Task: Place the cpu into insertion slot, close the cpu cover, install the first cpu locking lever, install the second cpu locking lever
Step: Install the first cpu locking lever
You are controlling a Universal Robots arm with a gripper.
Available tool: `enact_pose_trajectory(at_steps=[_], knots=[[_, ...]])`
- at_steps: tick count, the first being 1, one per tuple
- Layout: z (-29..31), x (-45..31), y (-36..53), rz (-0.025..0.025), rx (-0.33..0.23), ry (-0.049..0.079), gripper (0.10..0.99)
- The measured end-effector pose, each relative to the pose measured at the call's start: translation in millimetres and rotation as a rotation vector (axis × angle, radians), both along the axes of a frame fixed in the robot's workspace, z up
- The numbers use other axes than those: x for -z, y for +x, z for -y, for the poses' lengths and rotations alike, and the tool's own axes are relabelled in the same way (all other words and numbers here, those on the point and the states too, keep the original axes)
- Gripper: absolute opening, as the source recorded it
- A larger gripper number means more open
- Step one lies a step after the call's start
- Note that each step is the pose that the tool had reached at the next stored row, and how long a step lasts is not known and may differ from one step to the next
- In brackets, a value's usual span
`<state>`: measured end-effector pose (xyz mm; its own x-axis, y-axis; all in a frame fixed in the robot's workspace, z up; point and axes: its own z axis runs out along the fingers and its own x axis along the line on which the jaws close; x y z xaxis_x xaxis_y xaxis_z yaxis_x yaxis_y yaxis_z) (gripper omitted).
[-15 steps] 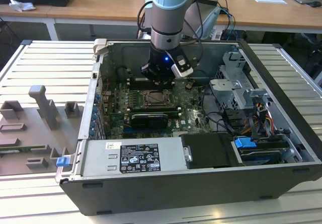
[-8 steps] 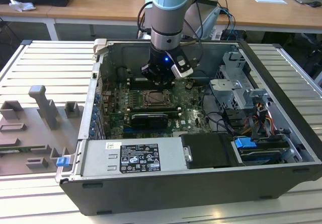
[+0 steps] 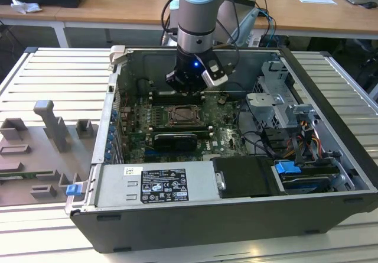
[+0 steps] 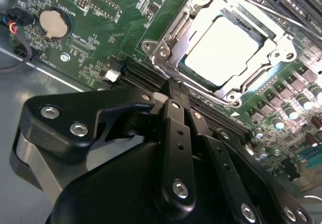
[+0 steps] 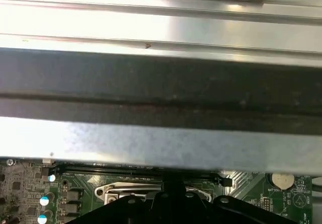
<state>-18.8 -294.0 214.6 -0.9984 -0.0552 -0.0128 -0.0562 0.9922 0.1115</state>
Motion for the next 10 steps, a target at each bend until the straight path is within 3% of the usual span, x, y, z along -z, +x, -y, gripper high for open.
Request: enact_pose_trajectory(at_steps=[10], knots=[[3.0, 0.0, 0.0, 0.0000, 0.000, 0.000, 0.106]])
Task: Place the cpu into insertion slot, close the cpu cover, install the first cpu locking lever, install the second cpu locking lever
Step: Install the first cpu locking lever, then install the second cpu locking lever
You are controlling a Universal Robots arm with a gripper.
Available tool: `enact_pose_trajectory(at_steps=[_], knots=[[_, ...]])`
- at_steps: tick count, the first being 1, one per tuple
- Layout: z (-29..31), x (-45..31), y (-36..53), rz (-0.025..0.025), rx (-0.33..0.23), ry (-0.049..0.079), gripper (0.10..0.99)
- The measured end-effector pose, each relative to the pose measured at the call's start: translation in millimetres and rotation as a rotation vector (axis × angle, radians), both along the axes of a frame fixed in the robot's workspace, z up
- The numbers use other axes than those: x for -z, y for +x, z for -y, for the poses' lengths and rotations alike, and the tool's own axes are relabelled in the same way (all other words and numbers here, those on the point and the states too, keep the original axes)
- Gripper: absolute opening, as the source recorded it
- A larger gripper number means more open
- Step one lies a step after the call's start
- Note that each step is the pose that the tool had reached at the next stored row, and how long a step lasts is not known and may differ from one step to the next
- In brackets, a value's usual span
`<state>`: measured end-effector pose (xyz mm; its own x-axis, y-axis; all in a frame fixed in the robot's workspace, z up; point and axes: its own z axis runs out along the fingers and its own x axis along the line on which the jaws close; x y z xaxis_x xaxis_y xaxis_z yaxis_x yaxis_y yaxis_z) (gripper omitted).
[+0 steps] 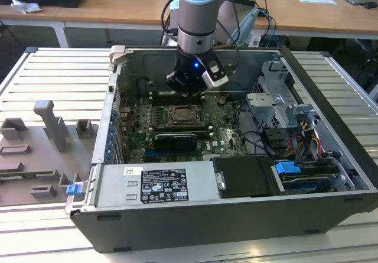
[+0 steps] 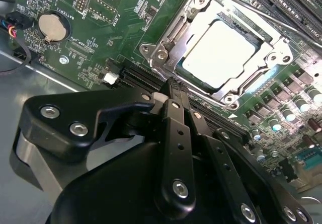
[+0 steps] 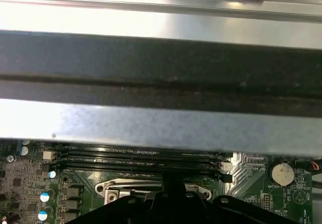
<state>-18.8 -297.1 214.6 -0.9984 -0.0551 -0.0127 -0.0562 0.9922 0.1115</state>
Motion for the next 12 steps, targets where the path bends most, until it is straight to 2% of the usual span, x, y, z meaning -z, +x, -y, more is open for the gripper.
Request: enact_pose_trajectory(at_steps=[12], knots=[[6.9, 0.0, 0.0, -0.0001, 0.000, 0.000, 0.106]])
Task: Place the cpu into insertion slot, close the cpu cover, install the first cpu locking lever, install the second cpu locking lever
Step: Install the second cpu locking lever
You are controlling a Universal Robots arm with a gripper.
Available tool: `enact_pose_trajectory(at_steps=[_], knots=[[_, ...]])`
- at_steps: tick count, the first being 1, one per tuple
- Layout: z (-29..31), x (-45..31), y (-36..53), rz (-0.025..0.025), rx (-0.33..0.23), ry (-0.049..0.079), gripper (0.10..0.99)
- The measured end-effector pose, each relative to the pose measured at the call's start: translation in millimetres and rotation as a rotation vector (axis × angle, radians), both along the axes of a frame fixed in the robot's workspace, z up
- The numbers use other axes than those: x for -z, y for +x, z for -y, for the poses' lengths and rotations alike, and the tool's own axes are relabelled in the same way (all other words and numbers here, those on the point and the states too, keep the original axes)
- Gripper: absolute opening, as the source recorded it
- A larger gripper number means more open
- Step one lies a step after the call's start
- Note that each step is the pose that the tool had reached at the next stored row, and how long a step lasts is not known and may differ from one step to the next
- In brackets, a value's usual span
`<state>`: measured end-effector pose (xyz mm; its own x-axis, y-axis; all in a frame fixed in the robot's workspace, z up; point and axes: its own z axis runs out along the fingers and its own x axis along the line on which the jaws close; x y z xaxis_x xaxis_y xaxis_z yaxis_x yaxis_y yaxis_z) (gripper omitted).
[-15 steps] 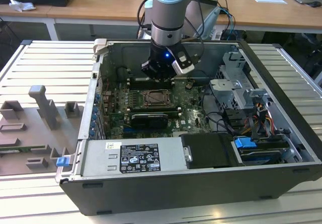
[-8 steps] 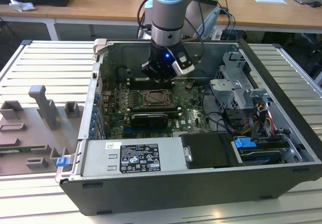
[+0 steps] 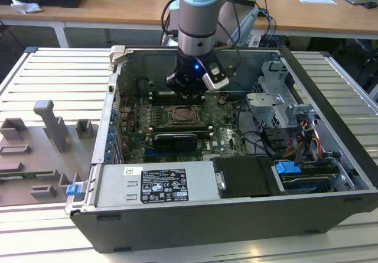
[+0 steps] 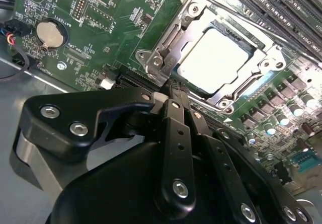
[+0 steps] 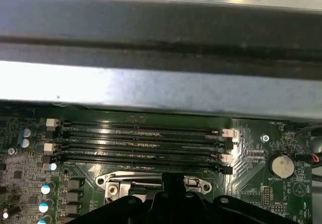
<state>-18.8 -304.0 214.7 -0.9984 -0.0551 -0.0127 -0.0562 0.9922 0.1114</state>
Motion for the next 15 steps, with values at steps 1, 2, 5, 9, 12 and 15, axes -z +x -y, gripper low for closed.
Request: enact_pose_trajectory(at_steps=[1, 2, 5, 9, 12, 15], knots=[[1.4, 0.0, 0.0, 0.0000, 0.000, 0.000, 0.106], [2.0, 0.1, 0.0, 0.0001, 0.000, 0.000, 0.106], [2.1, -4.7, 0.0, 0.0000, 0.000, 0.000, 0.106], [2.0, -17.5, 0.0, 0.0000, 0.000, 0.000, 0.106], [2.1, -23.2, 0.0, 0.0000, 0.000, 0.000, 0.106], [4.1, -23.2, 0.0, 0.0000, 0.000, 0.000, 0.106]])
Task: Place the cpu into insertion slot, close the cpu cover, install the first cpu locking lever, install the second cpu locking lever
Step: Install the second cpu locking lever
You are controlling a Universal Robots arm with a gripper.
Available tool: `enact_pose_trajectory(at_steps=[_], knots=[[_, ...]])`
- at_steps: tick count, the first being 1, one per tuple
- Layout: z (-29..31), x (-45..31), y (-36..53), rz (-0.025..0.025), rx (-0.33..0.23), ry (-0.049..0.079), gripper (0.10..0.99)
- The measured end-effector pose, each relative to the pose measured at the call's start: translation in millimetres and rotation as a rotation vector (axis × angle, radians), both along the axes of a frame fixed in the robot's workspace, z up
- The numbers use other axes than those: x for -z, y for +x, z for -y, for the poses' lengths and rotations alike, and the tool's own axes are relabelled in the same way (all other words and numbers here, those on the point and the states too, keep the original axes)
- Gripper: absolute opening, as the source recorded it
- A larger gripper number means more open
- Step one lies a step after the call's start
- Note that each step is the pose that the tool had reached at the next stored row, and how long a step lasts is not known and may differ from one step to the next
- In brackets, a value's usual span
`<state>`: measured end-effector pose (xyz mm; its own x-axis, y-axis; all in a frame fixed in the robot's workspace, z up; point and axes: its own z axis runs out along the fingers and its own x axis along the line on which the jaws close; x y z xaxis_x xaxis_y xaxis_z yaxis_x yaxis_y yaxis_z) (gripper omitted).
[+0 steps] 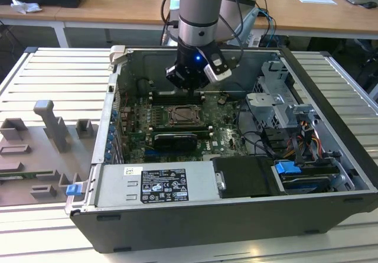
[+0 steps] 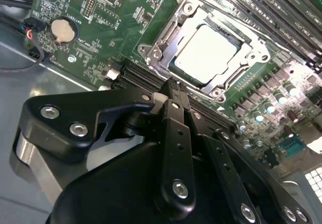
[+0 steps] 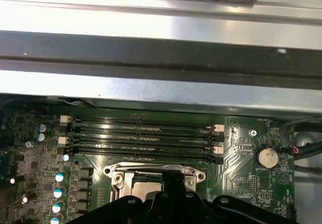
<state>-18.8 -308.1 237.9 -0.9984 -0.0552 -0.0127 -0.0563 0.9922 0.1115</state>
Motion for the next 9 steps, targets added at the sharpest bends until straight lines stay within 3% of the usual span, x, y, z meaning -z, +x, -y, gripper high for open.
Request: enact_pose_trajectory(at_steps=[9], knots=[[18.0, 0.1, 0.0, 0.0000, 0.000, 0.000, 0.106]])
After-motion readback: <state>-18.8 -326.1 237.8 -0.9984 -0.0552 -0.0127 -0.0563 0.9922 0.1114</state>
